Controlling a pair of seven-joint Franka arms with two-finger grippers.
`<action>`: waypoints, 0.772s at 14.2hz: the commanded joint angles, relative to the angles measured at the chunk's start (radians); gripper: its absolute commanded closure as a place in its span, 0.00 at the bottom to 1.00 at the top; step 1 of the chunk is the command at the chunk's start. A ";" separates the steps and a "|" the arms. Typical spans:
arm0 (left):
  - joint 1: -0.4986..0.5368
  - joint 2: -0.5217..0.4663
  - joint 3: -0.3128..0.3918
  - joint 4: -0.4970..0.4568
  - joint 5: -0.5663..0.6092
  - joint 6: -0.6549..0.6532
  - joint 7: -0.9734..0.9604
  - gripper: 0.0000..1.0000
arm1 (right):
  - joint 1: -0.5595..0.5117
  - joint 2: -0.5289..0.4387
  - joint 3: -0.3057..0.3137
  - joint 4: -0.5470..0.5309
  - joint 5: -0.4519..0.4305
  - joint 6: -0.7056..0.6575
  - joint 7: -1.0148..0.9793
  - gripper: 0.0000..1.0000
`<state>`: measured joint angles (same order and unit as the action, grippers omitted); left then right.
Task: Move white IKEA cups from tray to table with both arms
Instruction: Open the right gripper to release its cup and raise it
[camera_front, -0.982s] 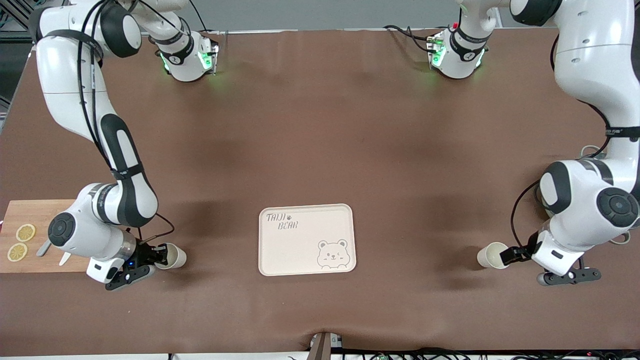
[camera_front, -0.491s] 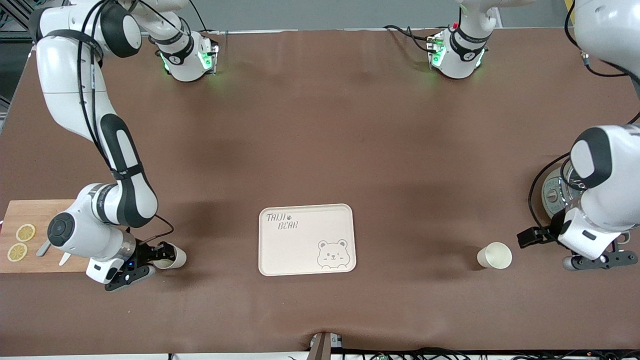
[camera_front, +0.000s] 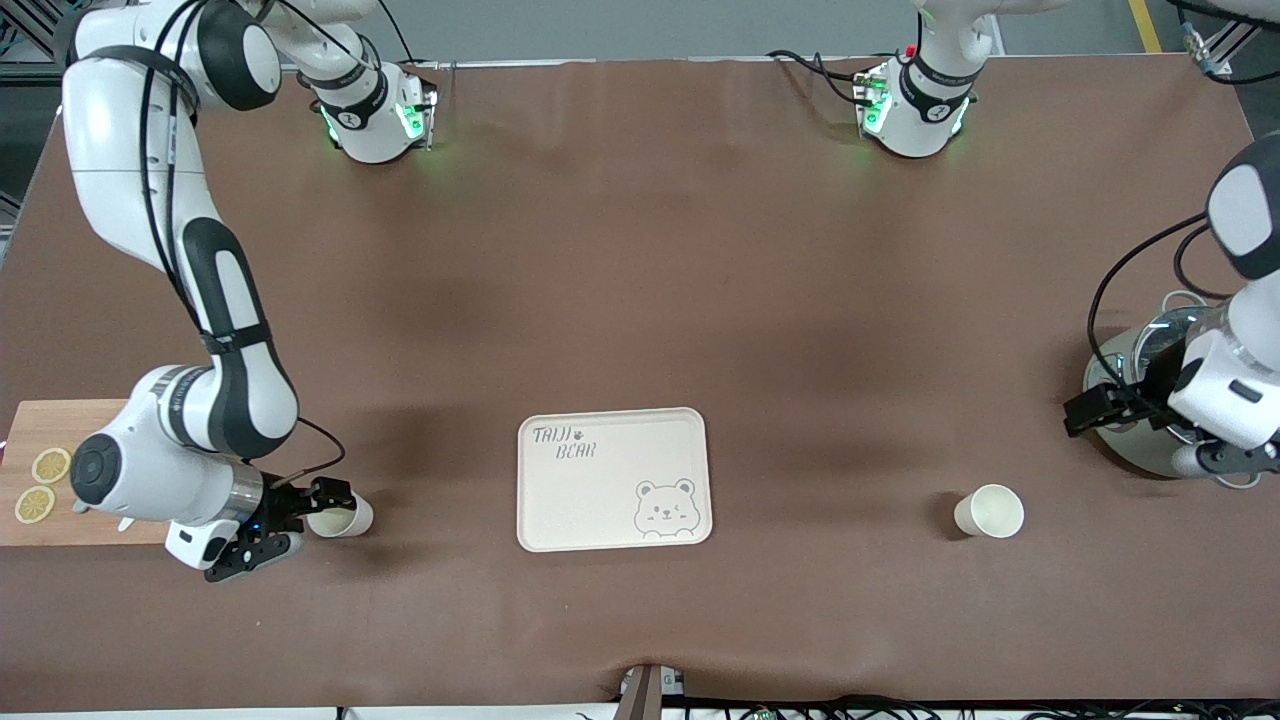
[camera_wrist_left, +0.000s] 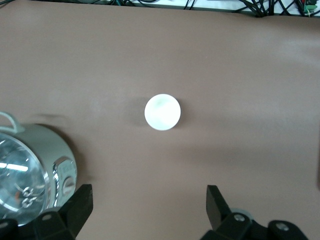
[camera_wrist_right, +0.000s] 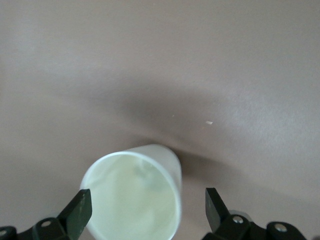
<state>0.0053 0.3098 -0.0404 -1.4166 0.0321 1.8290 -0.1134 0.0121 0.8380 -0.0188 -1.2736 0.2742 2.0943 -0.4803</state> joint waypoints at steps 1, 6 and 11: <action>0.007 -0.055 -0.013 -0.001 -0.012 -0.069 0.008 0.00 | -0.017 -0.028 -0.004 0.103 0.022 -0.175 0.038 0.00; -0.001 -0.083 -0.015 0.062 -0.011 -0.183 -0.002 0.00 | -0.021 -0.175 -0.027 0.138 0.016 -0.448 0.141 0.00; 0.012 -0.121 -0.010 0.111 -0.041 -0.260 0.009 0.00 | -0.015 -0.379 -0.032 0.137 -0.071 -0.696 0.256 0.00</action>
<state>0.0047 0.2067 -0.0496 -1.3362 0.0101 1.6122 -0.1145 -0.0059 0.5482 -0.0516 -1.1029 0.2468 1.4576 -0.2762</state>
